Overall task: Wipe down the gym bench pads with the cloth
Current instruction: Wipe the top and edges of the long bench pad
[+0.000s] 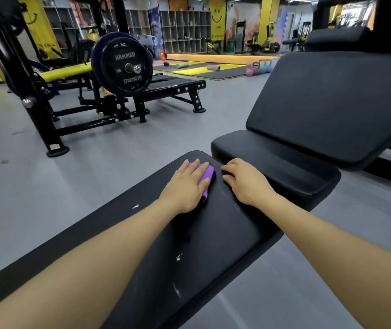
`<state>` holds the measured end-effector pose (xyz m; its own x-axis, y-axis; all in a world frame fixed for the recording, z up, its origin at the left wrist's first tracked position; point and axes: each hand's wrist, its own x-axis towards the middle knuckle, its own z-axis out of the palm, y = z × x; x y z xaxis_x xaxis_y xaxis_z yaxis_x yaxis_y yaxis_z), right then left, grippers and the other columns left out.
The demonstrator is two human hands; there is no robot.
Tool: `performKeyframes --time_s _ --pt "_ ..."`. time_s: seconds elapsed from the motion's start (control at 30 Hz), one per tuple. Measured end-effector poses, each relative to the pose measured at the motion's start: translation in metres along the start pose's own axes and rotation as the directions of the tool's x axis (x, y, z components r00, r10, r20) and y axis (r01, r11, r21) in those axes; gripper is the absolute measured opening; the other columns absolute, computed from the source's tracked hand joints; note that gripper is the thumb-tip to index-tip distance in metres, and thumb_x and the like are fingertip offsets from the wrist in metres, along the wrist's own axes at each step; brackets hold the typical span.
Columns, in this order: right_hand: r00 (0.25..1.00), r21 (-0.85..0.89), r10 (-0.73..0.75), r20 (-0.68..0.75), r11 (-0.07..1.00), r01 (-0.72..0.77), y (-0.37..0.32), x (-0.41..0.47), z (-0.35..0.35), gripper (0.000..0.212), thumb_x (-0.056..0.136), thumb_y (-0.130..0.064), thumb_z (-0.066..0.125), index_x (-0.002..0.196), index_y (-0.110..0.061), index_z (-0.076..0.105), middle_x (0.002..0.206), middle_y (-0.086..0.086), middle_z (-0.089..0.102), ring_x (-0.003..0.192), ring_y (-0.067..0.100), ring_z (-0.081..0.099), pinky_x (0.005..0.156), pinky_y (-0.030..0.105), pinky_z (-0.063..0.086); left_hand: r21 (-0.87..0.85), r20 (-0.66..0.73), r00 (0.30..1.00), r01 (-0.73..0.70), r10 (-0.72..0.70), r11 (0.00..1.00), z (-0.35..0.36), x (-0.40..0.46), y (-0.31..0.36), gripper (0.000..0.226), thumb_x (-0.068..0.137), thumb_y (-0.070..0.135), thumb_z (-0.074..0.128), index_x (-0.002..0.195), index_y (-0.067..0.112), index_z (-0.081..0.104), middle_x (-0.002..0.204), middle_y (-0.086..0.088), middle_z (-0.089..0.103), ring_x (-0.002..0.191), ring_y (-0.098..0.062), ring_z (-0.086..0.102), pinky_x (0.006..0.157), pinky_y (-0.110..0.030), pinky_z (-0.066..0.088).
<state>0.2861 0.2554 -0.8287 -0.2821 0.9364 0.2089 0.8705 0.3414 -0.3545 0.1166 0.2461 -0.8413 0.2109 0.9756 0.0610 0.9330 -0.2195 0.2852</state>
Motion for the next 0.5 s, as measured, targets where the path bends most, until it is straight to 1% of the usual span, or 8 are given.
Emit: performKeyframes --time_s 0.1,0.17,0.23,0.3,0.33,0.4,0.5 --pt "1.000 0.024 0.003 -0.019 1.000 -0.003 0.004 0.000 0.002 0.032 0.098 -0.026 0.043 0.124 -0.014 0.059 0.132 -0.002 0.049 0.118 0.021 0.048 0.097 0.034 0.041 0.040 -0.057 0.997 0.044 -0.042 0.998 -0.007 0.036 0.001 0.051 0.102 0.034 0.024 0.149 0.019 0.012 0.158 -0.002 0.009 0.146 -0.020 0.000 0.116 -0.030 0.000" --pt "1.000 0.030 -0.005 -0.021 1.000 0.006 0.005 0.000 0.002 0.033 0.098 -0.027 0.044 0.125 -0.015 0.058 0.133 -0.004 0.049 0.118 0.020 0.049 0.097 0.032 0.040 0.016 -0.092 0.992 0.086 -0.085 0.996 -0.009 0.057 0.000 0.051 0.101 0.034 0.027 0.149 0.017 0.016 0.157 -0.005 0.014 0.145 -0.021 0.004 0.116 -0.029 0.001" --pt "1.000 0.024 -0.008 -0.025 1.000 0.008 0.005 0.000 0.003 0.032 0.098 -0.027 0.044 0.124 -0.014 0.059 0.132 -0.003 0.049 0.118 0.020 0.049 0.098 0.032 0.040 -0.030 -0.142 0.982 0.118 -0.121 0.993 -0.006 0.071 -0.005 0.051 0.099 0.038 0.033 0.146 0.020 0.025 0.154 -0.006 0.024 0.144 -0.023 0.013 0.116 -0.033 0.011" --pt "1.000 0.022 -0.003 -0.027 1.000 0.004 0.004 -0.001 0.003 0.032 0.098 -0.027 0.045 0.123 -0.014 0.059 0.133 -0.002 0.049 0.118 0.020 0.049 0.097 0.033 0.040 -0.048 -0.153 0.980 0.122 -0.128 0.991 -0.005 0.067 -0.007 0.049 0.096 0.039 0.038 0.142 0.023 0.033 0.149 -0.004 0.031 0.139 -0.024 0.023 0.112 -0.035 0.023" --pt "1.000 0.025 -0.002 -0.028 1.000 0.002 0.003 -0.001 0.003 0.033 0.098 -0.028 0.045 0.125 -0.014 0.058 0.133 -0.003 0.049 0.118 0.020 0.049 0.097 0.033 0.041 -0.041 -0.142 0.984 0.107 -0.112 0.993 -0.006 0.058 -0.008 0.048 0.095 0.039 0.040 0.141 0.025 0.035 0.147 -0.003 0.032 0.136 -0.024 0.028 0.109 -0.035 0.026" --pt "1.000 0.032 0.004 -0.030 0.999 -0.003 0.003 -0.001 0.002 0.034 0.098 -0.028 0.045 0.127 -0.016 0.056 0.134 -0.003 0.048 0.119 0.020 0.049 0.097 0.033 0.041 -0.030 -0.118 0.992 0.030 -0.034 0.999 -0.007 0.034 -0.013 0.046 0.094 0.039 0.043 0.138 0.029 0.038 0.147 0.000 0.033 0.135 -0.021 0.031 0.107 -0.033 0.029" --pt "1.000 0.042 0.014 -0.026 0.999 -0.013 0.003 -0.001 0.003 0.035 0.097 -0.028 0.046 0.128 -0.017 0.056 0.135 -0.003 0.048 0.120 0.020 0.049 0.098 0.034 0.041 -0.063 -0.110 0.987 -0.121 0.114 0.991 0.000 0.010 -0.026 0.045 0.094 0.040 0.044 0.137 0.032 0.040 0.145 0.006 0.035 0.139 -0.014 0.025 0.113 -0.035 0.027"
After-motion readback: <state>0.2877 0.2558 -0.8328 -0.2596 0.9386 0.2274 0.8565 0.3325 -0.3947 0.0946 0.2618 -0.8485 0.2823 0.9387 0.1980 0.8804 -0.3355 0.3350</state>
